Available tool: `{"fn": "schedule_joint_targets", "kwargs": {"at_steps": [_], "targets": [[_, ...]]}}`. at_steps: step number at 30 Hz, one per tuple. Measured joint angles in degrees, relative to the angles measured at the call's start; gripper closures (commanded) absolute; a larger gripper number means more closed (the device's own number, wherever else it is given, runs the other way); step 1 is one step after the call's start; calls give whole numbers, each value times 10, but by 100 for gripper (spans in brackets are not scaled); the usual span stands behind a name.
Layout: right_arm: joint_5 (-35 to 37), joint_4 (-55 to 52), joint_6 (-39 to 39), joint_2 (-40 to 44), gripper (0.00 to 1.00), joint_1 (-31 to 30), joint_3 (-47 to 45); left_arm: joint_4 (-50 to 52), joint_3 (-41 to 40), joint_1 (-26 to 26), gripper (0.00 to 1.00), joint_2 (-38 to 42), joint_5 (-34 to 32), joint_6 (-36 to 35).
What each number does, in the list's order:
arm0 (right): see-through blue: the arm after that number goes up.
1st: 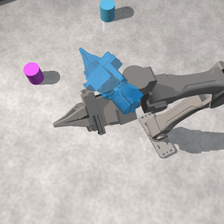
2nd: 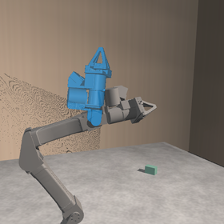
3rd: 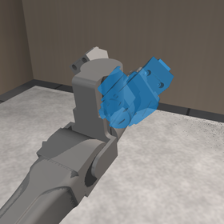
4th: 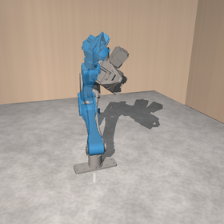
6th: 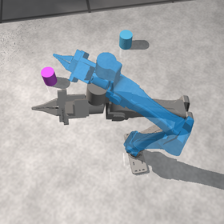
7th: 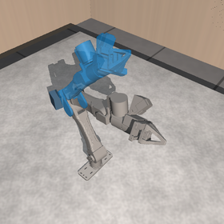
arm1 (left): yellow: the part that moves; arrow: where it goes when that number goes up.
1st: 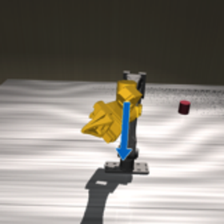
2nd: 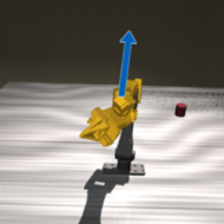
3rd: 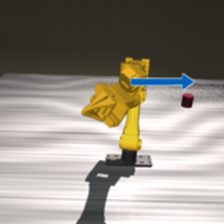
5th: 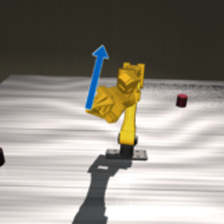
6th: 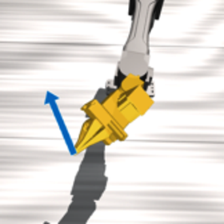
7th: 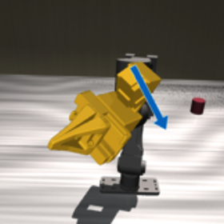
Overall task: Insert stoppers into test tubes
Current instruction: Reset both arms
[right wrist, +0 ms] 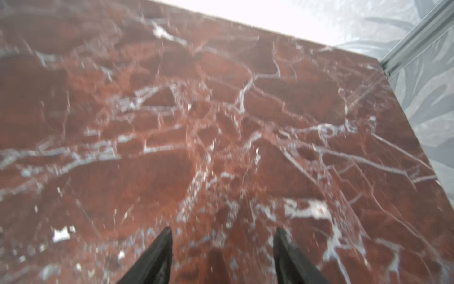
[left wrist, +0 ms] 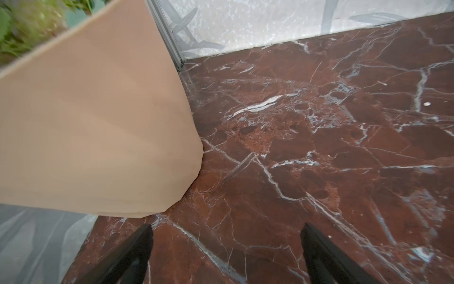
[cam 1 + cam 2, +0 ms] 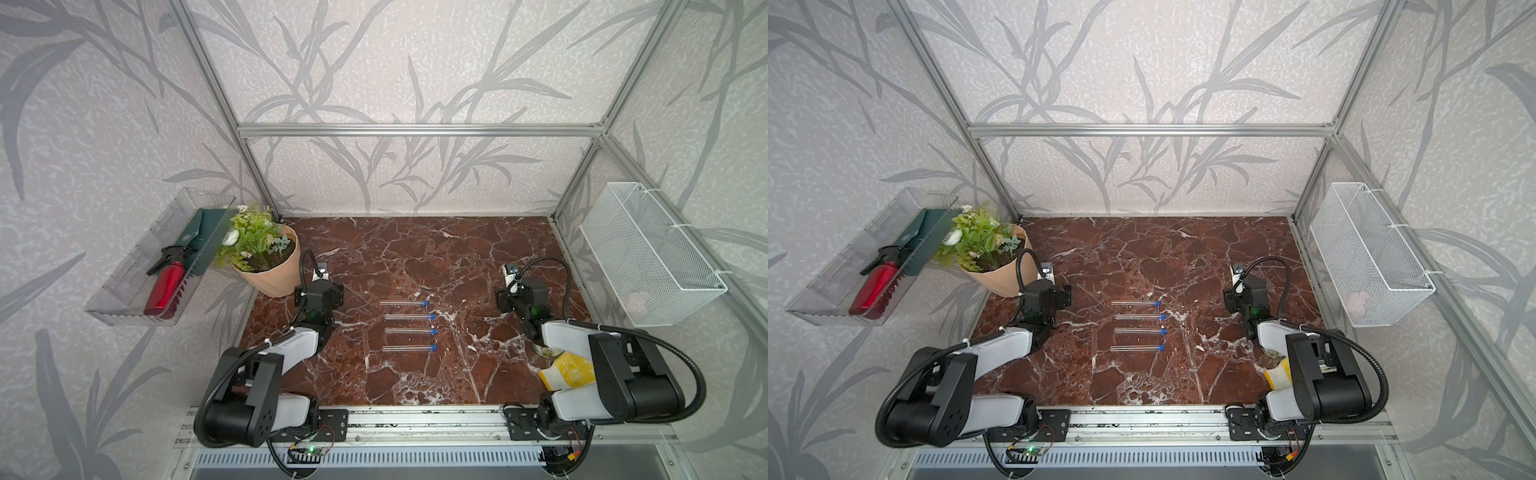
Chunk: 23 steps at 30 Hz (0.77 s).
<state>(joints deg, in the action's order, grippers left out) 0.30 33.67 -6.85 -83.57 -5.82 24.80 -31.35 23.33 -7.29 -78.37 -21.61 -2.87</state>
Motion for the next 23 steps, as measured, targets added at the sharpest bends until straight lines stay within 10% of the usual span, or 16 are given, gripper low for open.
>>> {"fn": "schedule_joint_targets", "kwargs": {"at_steps": [5, 8, 23], "targets": [[-18, 145, 16, -66, 30, 9, -33, -73, 2, 28, 3, -60, 39, 1], [-14, 170, 31, -73, 1, 16, -51, -101, 2, 52, 2, -86, 65, 15], [-40, 227, 37, -73, 1, 21, -50, -225, -26, 81, 1, -111, 75, 56]]}}
